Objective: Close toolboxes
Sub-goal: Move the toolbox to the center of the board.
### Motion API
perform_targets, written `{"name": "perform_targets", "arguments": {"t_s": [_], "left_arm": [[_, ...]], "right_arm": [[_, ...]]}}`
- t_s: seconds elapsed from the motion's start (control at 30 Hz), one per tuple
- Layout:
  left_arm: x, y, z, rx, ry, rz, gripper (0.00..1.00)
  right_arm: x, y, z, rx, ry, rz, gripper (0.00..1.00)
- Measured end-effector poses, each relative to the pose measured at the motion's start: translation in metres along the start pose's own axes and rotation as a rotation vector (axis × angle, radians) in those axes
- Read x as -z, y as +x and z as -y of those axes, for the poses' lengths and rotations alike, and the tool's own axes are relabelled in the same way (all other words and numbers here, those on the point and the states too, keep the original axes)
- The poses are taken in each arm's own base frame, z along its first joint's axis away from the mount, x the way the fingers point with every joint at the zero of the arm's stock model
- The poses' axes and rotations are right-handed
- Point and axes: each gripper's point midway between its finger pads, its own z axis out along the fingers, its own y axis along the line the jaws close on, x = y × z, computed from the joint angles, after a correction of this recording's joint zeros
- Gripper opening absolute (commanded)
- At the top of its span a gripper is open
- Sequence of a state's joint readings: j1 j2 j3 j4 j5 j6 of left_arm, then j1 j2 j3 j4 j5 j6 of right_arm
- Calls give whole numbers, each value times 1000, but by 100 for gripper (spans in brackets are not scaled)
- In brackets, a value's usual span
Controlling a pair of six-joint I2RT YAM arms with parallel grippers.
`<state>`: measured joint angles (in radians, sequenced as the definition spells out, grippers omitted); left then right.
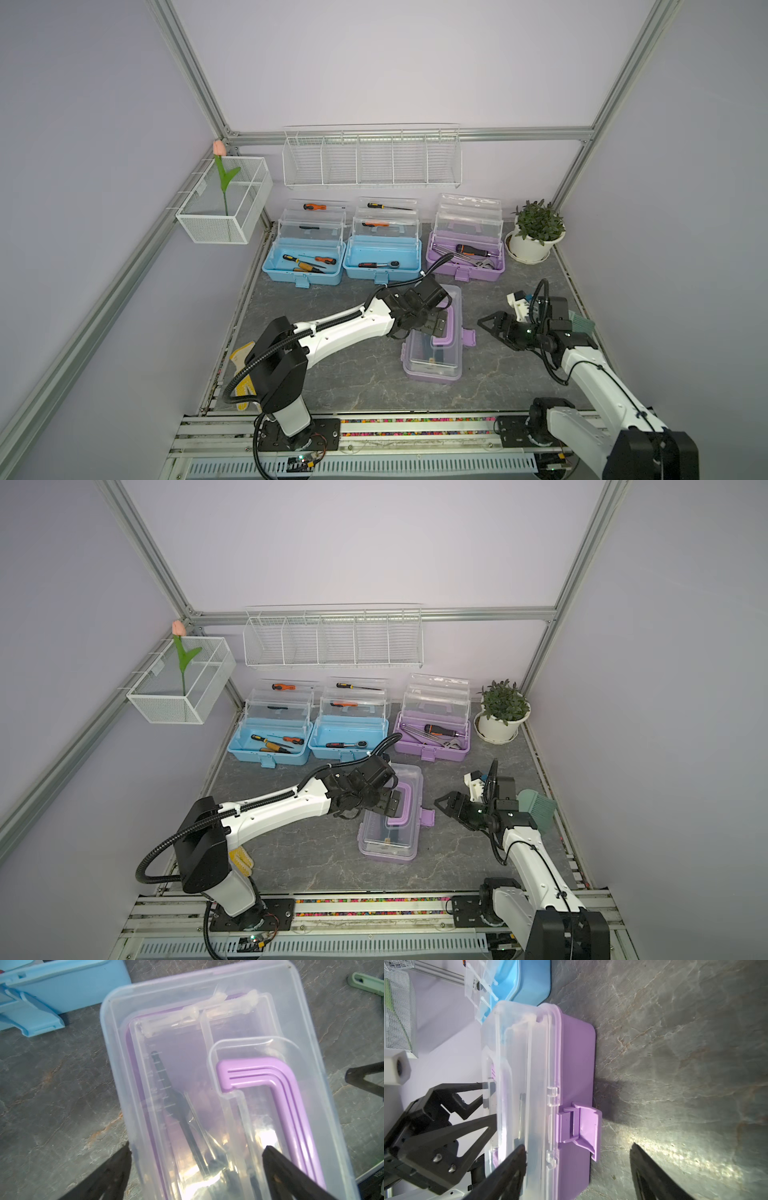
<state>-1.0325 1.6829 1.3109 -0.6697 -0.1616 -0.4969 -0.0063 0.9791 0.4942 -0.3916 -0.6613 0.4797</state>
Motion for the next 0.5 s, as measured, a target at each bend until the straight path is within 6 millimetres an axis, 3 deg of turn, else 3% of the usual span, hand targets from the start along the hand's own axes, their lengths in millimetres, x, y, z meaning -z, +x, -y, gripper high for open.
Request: {"name": "perform_targets", "arguments": {"t_s": [0.2,0.5], "left_arm": [[-3,-5,-6,67,11,16,74],[3,-2,-40,194,37,95,69]], "right_arm": [[-5,4,4,18,41,-11,73],[-21,22,-3,50,54,-77,69]]}}
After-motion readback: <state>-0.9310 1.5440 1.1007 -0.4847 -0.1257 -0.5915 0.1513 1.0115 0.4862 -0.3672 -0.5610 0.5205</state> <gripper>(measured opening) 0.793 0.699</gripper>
